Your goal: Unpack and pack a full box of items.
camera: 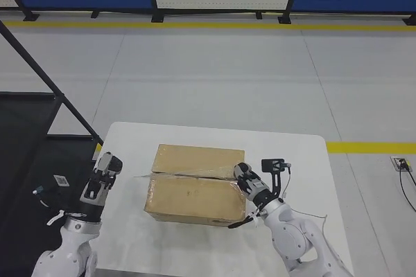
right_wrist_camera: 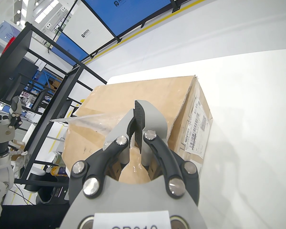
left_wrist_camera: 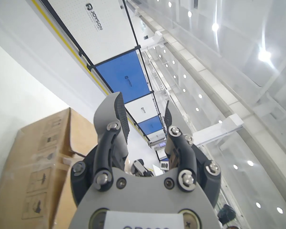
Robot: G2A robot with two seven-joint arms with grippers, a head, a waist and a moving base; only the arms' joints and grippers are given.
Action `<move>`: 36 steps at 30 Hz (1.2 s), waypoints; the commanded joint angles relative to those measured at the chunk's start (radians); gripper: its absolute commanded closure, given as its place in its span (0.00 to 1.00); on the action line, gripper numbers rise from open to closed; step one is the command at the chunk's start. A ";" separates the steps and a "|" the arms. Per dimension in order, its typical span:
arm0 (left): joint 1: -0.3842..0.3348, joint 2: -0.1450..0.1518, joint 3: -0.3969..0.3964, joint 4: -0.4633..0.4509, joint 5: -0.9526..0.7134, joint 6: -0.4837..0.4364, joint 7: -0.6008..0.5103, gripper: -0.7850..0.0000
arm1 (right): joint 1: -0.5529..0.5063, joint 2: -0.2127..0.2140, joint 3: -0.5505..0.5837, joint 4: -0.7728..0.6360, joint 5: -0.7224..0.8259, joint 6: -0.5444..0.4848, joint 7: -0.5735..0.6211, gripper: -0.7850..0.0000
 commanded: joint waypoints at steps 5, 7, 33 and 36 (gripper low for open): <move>0.123 0.023 -0.109 -0.092 -0.109 0.121 -0.323 0.00 | 0.003 -0.003 0.000 0.001 -0.002 0.002 0.004 1.00; 0.137 0.026 -0.129 -0.095 -0.139 0.146 -0.351 0.00 | 0.003 -0.004 0.000 0.002 -0.005 0.002 0.006 1.00; -0.107 0.033 0.020 0.088 -0.116 0.224 -0.295 0.00 | -0.048 -0.007 0.024 -0.051 -0.024 -0.019 0.007 1.00; -0.110 0.034 0.015 0.081 -0.146 0.224 -0.298 0.00 | -0.049 -0.008 0.025 -0.055 -0.022 -0.013 0.010 1.00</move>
